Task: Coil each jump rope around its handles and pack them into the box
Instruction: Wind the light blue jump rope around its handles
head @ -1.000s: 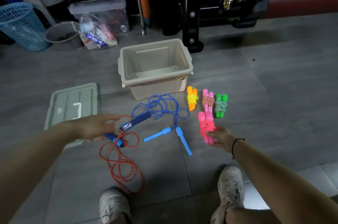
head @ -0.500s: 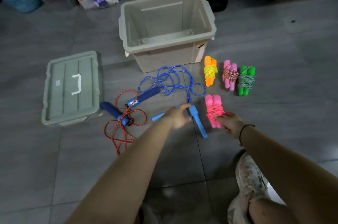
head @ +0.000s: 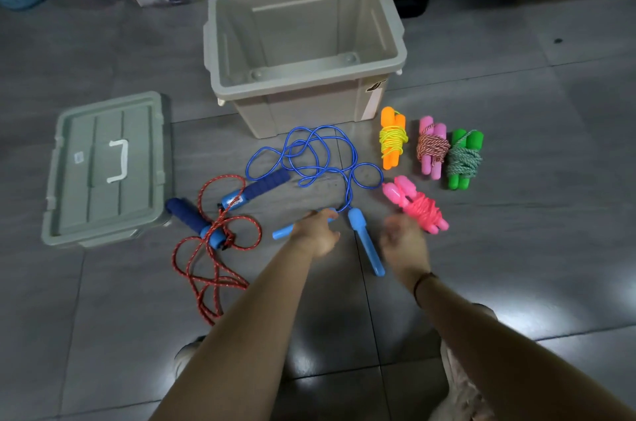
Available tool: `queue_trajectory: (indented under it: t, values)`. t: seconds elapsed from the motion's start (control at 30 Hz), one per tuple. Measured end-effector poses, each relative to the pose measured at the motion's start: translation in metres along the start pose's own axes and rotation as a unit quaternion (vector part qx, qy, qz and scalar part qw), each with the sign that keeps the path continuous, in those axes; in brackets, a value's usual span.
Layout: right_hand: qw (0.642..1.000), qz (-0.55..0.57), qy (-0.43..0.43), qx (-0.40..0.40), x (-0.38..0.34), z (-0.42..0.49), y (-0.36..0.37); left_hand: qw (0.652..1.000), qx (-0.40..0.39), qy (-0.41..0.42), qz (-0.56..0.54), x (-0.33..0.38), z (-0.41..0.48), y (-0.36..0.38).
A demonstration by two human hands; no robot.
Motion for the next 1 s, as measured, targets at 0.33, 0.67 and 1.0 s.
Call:
queue_trajectory:
  t: [0.33,0.67,1.0]
  values:
    - [0.948,0.186,0.171,-0.196,-0.026,-0.018,0.064,0.995,-0.025,-0.072,-0.058,-0.04,0.03,0.038]
    - [0.92,0.268,0.221,-0.18,-0.044,-0.019,0.087,0.8,0.016,-0.181,-0.573,-0.034,0.012,0.064]
    - [0.92,0.282,0.173,-0.208,-0.036,-0.039,0.063,0.887,0.017,-0.139,-0.44,-0.031,-0.001,0.067]
Point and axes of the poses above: each hand's wrist, its own z-axis towards the middle knuckle, its own y-axis out of the palm, x = y × z, the point moved 1 cm from there along z, towards the middle knuckle, and after that the axes turned 2 degrees about z, right-handed, at the moved point
